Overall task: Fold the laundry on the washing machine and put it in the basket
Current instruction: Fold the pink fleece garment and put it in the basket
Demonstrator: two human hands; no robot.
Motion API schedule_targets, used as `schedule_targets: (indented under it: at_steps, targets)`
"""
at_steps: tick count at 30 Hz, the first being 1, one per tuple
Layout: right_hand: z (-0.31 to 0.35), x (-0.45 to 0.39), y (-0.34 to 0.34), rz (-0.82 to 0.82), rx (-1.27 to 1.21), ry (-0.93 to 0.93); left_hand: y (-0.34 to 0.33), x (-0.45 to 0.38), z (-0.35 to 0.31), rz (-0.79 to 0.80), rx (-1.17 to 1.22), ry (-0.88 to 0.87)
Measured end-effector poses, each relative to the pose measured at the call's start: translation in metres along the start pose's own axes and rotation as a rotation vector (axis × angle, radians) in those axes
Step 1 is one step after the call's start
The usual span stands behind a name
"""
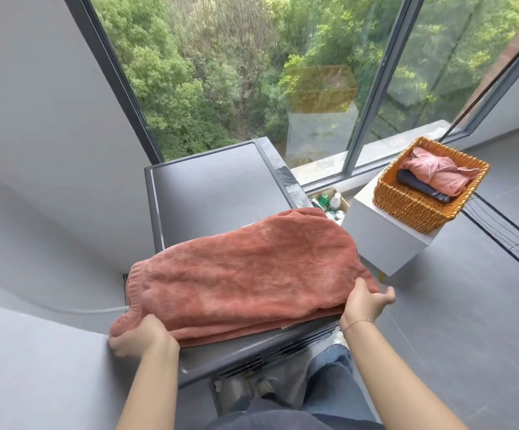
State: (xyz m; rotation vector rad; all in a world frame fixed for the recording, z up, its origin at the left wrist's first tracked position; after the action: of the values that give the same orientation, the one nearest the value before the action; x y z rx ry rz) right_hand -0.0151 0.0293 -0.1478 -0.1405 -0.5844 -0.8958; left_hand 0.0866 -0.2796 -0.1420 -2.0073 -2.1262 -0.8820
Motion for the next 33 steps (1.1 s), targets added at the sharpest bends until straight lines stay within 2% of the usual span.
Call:
schedule_targets:
  at_steps: [1, 3, 5, 6, 8, 9, 10, 11, 13, 16, 18, 20, 22, 25, 28, 31, 33]
  targets:
    - [0.001, 0.001, 0.000, 0.023, 0.009, 0.011, 0.002, 0.009, -0.002, -0.032, -0.091, -0.183]
    - [0.001, 0.002, -0.001, 0.078, 0.043, 0.032, 0.001, 0.029, -0.003, 0.022, -0.320, -0.606]
    - [-0.002, 0.003, -0.003, 0.101, 0.122, 0.075, -0.014, 0.050, -0.002, 0.219, -0.528, -0.928]
    - [-0.003, 0.003, -0.003, 0.110, 0.132, 0.110, -0.026, 0.063, -0.001, 0.392, -0.633, -0.989]
    - [-0.003, 0.003, -0.003, 0.132, 0.069, 0.161, -0.046, 0.085, 0.007, 0.746, -0.823, -1.037]
    - [-0.003, 0.001, -0.001, 0.123, 0.020, 0.165, -0.055, 0.089, 0.016, 0.841, -0.939, -1.062]
    - [-0.003, -0.002, 0.001, 0.093, -0.025, 0.154, -0.060, 0.090, 0.025, 0.869, -1.043, -1.087]
    - [-0.004, -0.006, 0.006, 0.054, -0.063, 0.134, -0.061, 0.087, 0.034, 0.843, -1.115, -1.108]
    - [-0.008, -0.015, 0.016, -0.009, -0.094, 0.093, -0.059, 0.081, 0.046, 0.731, -1.103, -1.154]
    - [-0.008, -0.022, 0.025, -0.018, 0.074, 0.118, -0.057, 0.078, 0.051, 0.686, -1.078, -1.205]
    - [0.001, -0.019, 0.024, -0.055, 0.130, 0.263, -0.058, 0.082, 0.046, 0.711, -1.116, -1.165]
    - [0.010, -0.014, 0.019, -0.081, 0.126, 0.511, -0.063, 0.087, 0.039, 0.738, -1.152, -1.090]
    - [0.016, -0.011, 0.011, -0.014, 0.202, 0.697, -0.069, 0.093, 0.027, 0.751, -1.092, -1.012]
    - [0.024, -0.009, -0.007, 0.209, 0.354, 0.828, -0.086, 0.099, -0.002, 0.810, -0.896, -0.942]
    - [0.025, -0.013, -0.034, 0.436, 0.543, 0.952, -0.112, 0.111, -0.028, 0.964, -0.805, -1.024]
    - [0.010, -0.021, -0.052, 0.511, 0.835, 1.042, -0.142, 0.126, -0.044, 1.079, -0.857, -1.119]
    - [-0.002, -0.022, -0.053, 0.465, 1.015, 1.138, -0.159, 0.133, -0.050, 1.122, -0.917, -1.169]
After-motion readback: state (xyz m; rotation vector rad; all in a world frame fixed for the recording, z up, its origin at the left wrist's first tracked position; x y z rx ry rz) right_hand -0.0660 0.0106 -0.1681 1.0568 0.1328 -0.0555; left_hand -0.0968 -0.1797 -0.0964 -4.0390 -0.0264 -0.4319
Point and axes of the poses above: each hand's wrist, its own x-axis away from the middle knuckle, its own y-axis out of the back of the hand, z = x × y, the point moved 1 cm from there along -x, towards the middle knuckle
